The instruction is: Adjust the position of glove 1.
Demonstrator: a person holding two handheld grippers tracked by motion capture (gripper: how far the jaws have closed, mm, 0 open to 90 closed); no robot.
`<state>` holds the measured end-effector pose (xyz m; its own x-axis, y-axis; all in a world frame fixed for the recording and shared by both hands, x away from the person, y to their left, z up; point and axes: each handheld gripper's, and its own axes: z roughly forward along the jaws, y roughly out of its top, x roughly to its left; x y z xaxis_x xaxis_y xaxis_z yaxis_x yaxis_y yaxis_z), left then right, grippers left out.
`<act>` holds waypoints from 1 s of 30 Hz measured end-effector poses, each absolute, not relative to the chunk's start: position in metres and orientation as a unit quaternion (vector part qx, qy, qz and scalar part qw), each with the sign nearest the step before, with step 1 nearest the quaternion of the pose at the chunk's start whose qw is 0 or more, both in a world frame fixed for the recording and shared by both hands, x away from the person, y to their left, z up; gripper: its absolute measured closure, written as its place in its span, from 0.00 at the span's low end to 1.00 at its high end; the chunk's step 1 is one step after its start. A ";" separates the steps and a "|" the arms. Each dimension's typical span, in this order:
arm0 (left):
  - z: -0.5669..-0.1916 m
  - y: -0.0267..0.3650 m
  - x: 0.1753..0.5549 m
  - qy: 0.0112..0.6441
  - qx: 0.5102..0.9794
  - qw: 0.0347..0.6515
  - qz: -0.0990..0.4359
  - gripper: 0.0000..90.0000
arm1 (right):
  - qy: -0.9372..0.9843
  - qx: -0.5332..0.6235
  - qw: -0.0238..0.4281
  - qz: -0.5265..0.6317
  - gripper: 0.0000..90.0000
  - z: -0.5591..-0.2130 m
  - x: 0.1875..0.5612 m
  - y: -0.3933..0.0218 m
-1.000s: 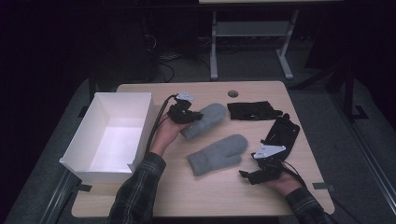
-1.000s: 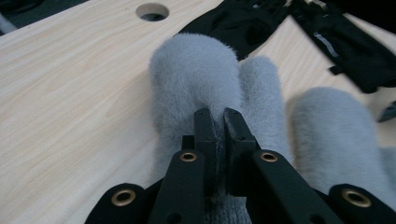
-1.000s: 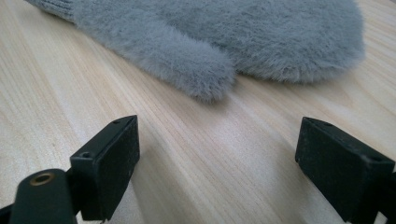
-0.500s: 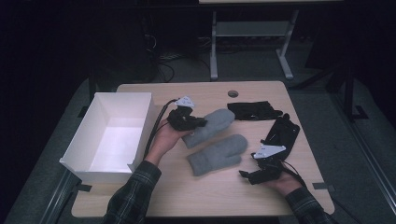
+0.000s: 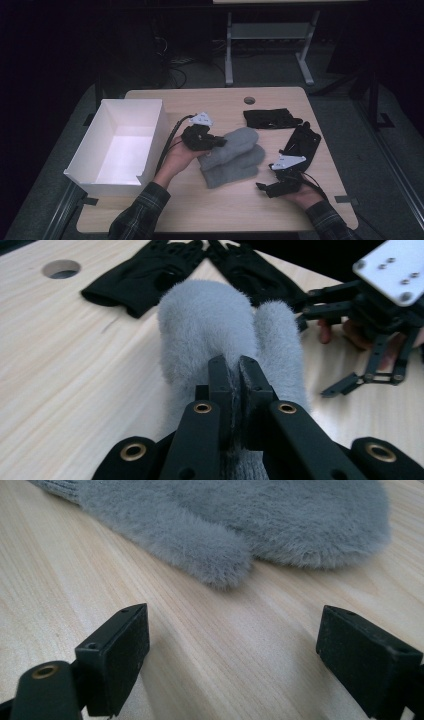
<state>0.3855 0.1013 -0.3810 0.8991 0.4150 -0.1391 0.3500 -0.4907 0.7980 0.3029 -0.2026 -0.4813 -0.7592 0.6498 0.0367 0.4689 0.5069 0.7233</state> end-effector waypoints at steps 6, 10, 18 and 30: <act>-0.388 0.091 0.377 0.203 0.868 0.451 0.027 0.96 | 0.860 0.325 0.121 0.375 0.15 -0.481 0.303 -0.203; -0.394 0.084 0.375 0.192 0.871 0.452 0.025 0.96 | 0.860 0.325 0.121 0.375 0.15 -0.481 0.303 -0.203; -0.401 0.080 0.373 0.177 0.873 0.453 0.019 0.96 | 0.860 0.325 0.121 0.375 0.15 -0.481 0.303 -0.203; -0.427 0.076 0.370 0.177 0.893 0.412 0.022 0.93 | 0.860 0.324 0.120 0.375 0.15 -0.481 0.303 -0.202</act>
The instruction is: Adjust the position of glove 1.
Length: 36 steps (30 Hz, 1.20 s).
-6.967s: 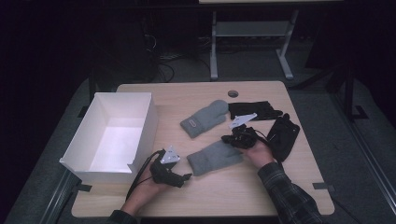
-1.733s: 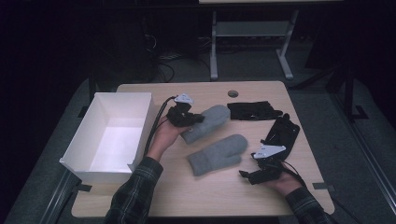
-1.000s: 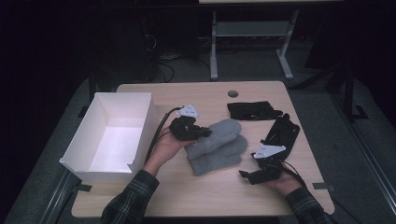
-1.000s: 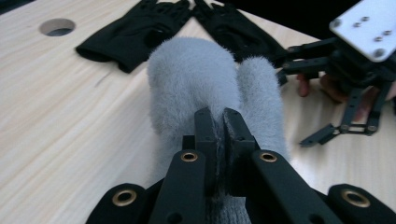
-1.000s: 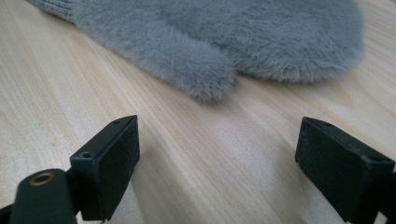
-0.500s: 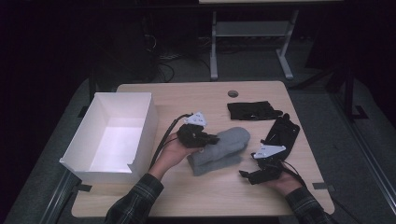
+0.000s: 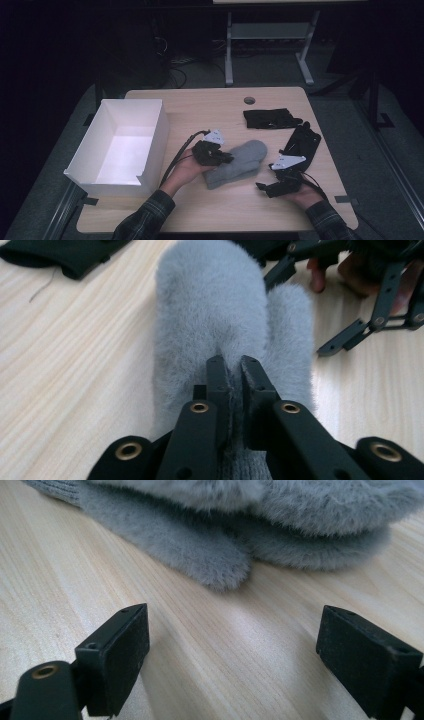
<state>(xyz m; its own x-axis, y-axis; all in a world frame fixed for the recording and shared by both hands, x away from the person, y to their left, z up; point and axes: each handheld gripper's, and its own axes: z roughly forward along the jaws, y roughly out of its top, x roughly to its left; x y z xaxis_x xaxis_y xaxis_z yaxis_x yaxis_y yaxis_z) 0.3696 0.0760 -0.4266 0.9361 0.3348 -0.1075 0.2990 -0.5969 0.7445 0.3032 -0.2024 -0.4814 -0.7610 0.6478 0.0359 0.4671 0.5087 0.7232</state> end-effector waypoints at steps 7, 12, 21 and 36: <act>-0.419 0.079 0.366 0.179 0.886 0.427 0.027 0.67 | 0.860 0.325 0.120 0.375 0.15 -0.481 0.303 -0.202; -0.404 0.100 0.365 0.210 0.861 0.462 0.048 0.78 | 0.863 0.329 0.115 0.366 0.25 -0.478 0.303 -0.202; -0.415 0.125 0.375 0.286 0.865 0.404 0.084 0.99 | 0.863 0.320 0.067 0.385 0.90 -0.461 0.302 -0.197; -0.427 0.132 0.363 0.286 0.878 0.381 0.044 0.99 | 0.877 0.309 0.078 0.359 0.96 -0.465 0.314 -0.167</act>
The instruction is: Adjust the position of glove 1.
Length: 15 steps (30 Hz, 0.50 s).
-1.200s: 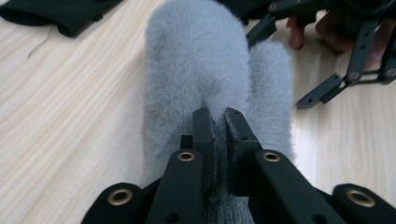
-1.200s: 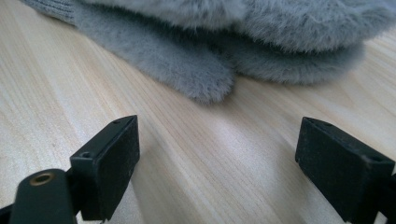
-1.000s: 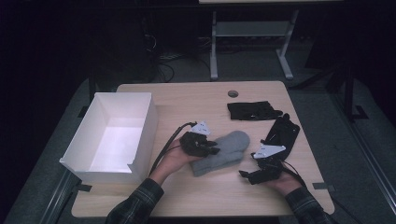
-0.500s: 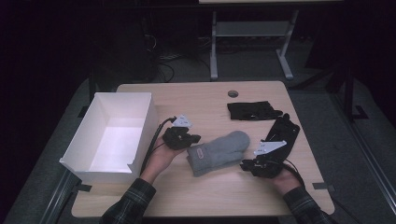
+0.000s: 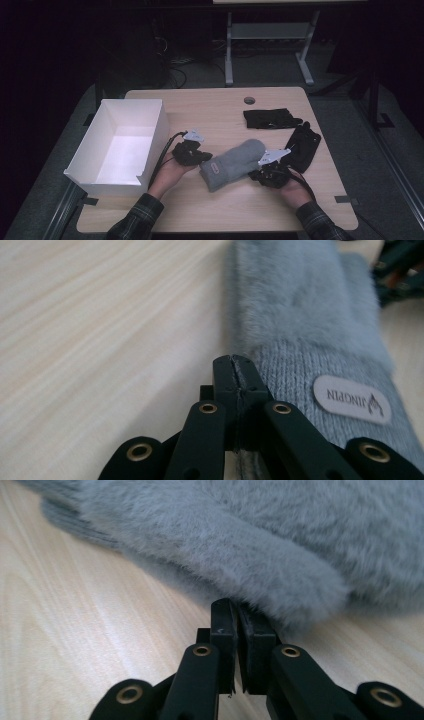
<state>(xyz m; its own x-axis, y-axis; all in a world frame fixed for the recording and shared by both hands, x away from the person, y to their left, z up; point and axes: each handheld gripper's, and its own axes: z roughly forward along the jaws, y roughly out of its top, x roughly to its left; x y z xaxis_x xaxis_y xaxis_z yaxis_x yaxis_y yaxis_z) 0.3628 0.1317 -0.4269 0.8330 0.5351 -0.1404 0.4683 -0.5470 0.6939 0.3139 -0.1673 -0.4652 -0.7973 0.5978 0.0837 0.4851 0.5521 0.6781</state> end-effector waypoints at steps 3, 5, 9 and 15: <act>-0.429 0.135 0.356 0.286 0.880 0.378 0.040 0.99 | 0.879 0.308 0.077 0.356 0.96 -0.467 0.317 -0.167; -0.431 0.137 0.351 0.289 0.879 0.378 0.036 0.99 | 0.878 0.309 0.076 0.358 0.96 -0.467 0.320 -0.167; -0.432 0.141 0.341 0.292 0.876 0.382 0.029 0.99 | 0.874 0.311 0.071 0.367 0.97 -0.468 0.328 -0.162; -0.433 0.148 0.326 0.293 0.877 0.381 0.012 0.99 | 0.876 0.303 0.072 0.369 0.99 -0.469 0.337 -0.153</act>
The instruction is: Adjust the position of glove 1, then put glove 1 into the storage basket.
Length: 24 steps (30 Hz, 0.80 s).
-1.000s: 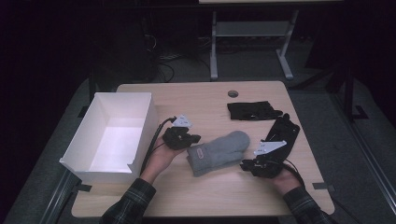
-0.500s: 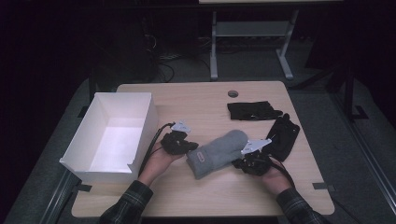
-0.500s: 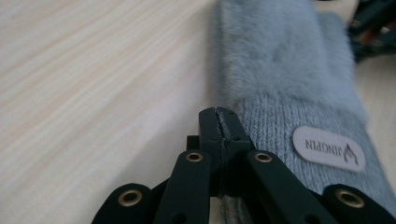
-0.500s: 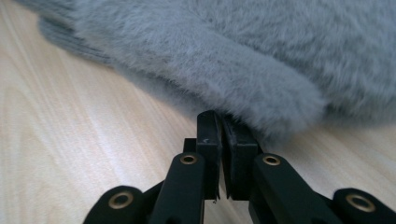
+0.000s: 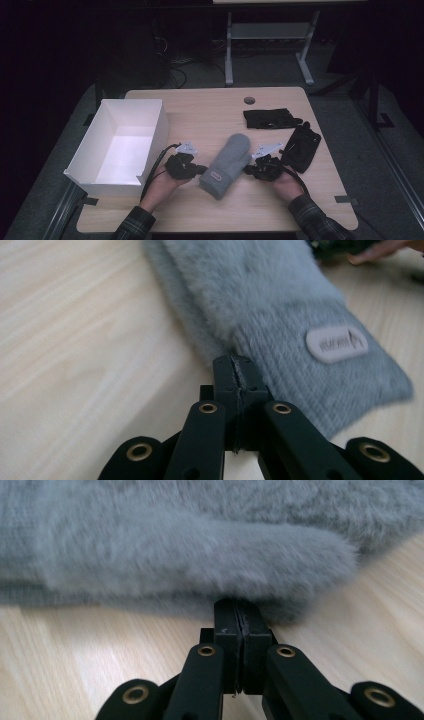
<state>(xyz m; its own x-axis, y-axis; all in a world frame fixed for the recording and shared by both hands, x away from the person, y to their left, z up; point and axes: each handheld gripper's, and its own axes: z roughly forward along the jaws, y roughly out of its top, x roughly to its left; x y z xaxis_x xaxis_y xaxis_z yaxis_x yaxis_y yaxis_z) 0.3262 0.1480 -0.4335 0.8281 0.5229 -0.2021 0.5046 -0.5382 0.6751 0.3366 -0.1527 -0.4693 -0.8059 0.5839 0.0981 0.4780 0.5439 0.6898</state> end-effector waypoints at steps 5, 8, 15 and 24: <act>-0.439 0.148 0.311 0.281 0.883 0.376 -0.004 0.99 | 0.876 0.299 0.066 0.372 1.00 -0.469 0.340 -0.141; -0.437 0.146 0.305 0.269 0.888 0.374 -0.007 0.99 | 0.879 0.294 0.065 0.369 1.00 -0.470 0.338 -0.137; -0.438 0.138 0.301 0.263 0.891 0.370 -0.011 0.96 | 0.883 0.281 0.064 0.371 1.00 -0.468 0.333 -0.134; -0.437 0.148 0.308 0.292 0.879 0.378 0.007 0.71 | 0.879 0.284 0.069 0.377 0.81 -0.466 0.334 -0.140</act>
<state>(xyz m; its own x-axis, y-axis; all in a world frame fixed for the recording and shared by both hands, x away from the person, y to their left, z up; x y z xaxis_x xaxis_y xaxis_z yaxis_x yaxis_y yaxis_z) 0.3085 0.1477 -0.4368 0.8297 0.5177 -0.2089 0.5077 -0.5443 0.6678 0.3340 -0.1398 -0.4663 -0.8296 0.5507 0.0921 0.4461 0.5545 0.7025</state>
